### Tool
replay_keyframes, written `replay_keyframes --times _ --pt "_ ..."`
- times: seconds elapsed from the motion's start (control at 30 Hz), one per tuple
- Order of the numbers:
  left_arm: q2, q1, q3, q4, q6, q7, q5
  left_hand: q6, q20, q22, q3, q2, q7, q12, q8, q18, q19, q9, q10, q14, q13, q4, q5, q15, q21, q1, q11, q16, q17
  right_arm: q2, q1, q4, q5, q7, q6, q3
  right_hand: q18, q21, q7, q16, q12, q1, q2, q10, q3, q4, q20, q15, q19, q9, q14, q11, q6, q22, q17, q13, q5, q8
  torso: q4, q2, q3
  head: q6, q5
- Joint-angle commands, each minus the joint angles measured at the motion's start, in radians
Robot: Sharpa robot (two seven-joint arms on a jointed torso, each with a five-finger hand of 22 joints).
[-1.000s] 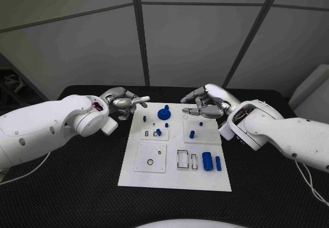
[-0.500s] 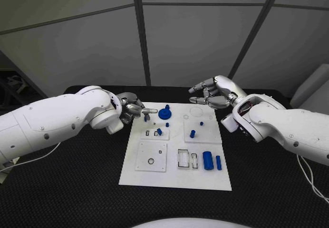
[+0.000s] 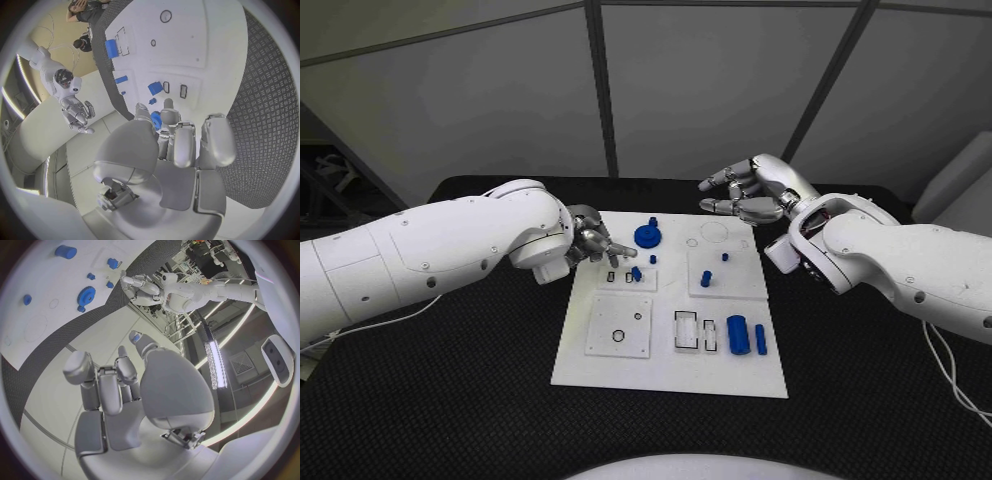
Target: Assemble the parts on the task board
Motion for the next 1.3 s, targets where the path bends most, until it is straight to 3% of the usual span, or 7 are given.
replay_keyframes --times 0.03,0.37,1.3 --pt "0.009 0.004 -0.002 -0.005 0.046 -0.040 -0.018 -0.007 0.002 0.005 -0.007 0.001 0.001 0.005 0.007 0.000 0.009 0.003 -0.005 0.032 0.004 0.000 -0.001 -0.005 0.006 0.005 -0.001 0.004 0.001 0.003 0.002 -0.002 -0.004 -0.007 -0.009 0.001 0.019 -0.005 -0.001 -0.005 -0.006 0.000 0.004 -0.005 -0.001 0.007 0.001 -0.008 -0.005 0.001 0.048 -0.001 0.008 0.000 0.030 -0.001 0.005 0.003 -0.0013 0.001 0.0004 -0.002 0.001" --pt "0.031 0.007 -0.012 -0.013 0.059 -0.045 -0.022 -0.008 0.001 0.015 -0.011 0.002 0.000 0.010 0.012 -0.002 0.015 0.010 -0.002 0.032 0.011 0.004 -0.001 -0.005 0.012 0.003 -0.002 0.004 0.001 0.009 0.002 -0.007 -0.008 -0.014 -0.007 0.001 0.019 -0.006 -0.001 -0.005 -0.007 0.000 0.003 -0.005 -0.002 0.007 0.001 -0.008 -0.005 0.001 0.048 -0.001 0.008 -0.001 0.030 -0.002 0.007 0.004 -0.0018 0.001 0.0007 -0.010 -0.001" --pt "0.086 0.008 -0.014 -0.046 0.085 -0.046 -0.023 -0.014 0.000 0.034 -0.012 0.002 -0.002 0.015 0.022 -0.006 0.024 0.025 -0.002 0.032 0.016 -0.003 -0.001 -0.007 0.023 0.017 -0.004 0.003 0.001 0.023 0.002 -0.014 -0.014 -0.023 -0.002 0.001 0.019 -0.007 -0.001 -0.006 -0.008 -0.003 0.002 -0.004 -0.003 0.009 0.001 -0.009 -0.005 0.002 0.048 -0.001 0.009 -0.003 0.028 -0.002 0.012 0.005 0.0001 0.000 0.0010 -0.021 -0.006"
